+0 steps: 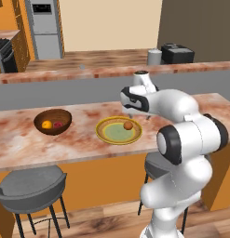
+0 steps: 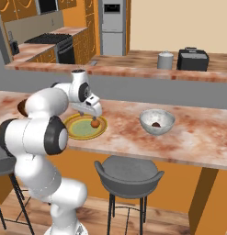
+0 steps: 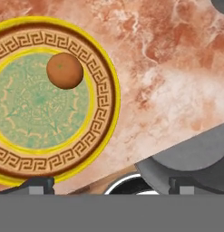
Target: Take the fruits from the plate on the dining counter and place two fruits in each bowl.
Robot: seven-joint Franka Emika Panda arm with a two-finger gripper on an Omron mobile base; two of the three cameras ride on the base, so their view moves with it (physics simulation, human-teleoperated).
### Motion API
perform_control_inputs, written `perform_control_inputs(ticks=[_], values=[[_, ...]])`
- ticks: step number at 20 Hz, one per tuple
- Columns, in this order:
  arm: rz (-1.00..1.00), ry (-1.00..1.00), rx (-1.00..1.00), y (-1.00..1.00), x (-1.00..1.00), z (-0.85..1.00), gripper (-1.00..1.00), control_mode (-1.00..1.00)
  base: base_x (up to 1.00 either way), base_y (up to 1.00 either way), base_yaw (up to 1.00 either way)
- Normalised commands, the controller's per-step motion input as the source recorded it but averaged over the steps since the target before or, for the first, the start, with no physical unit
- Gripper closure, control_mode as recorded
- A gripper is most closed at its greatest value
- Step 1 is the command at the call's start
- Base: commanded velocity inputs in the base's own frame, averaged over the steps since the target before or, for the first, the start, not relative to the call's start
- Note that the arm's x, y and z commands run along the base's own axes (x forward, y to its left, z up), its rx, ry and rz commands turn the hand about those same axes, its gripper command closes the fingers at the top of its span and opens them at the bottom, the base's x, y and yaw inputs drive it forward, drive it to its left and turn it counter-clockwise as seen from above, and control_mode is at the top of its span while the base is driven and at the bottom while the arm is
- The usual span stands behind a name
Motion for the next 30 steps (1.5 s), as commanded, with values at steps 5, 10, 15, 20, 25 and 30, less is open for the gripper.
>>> perform_control_inputs(ticks=[5, 10, 15, 20, 25, 30], values=[[0.0, 0.13, 0.0, 0.05, 0.36, -0.27, -1.0, -1.0, 0.0, 0.0, 0.0], [0.0, 0.11, 0.01, 0.03, 0.39, -0.29, -1.0, -1.0, 0.0, 0.0, 0.0], [0.0, 0.09, 0.0, 0.07, 0.4, -0.22, -1.0, -1.0, 0.0, 0.0, 0.0], [0.0, 0.1, 0.01, 0.05, 0.36, -0.22, -1.0, -1.0, 0.0, 0.0, 0.0], [0.0, 0.12, 0.01, 0.0, 0.29, -0.23, -1.0, -1.0, 0.0, 0.0, 0.0], [0.0, 0.11, 0.04, 0.0, 0.35, -0.19, -1.0, -1.0, 0.0, 0.0, 0.0]])
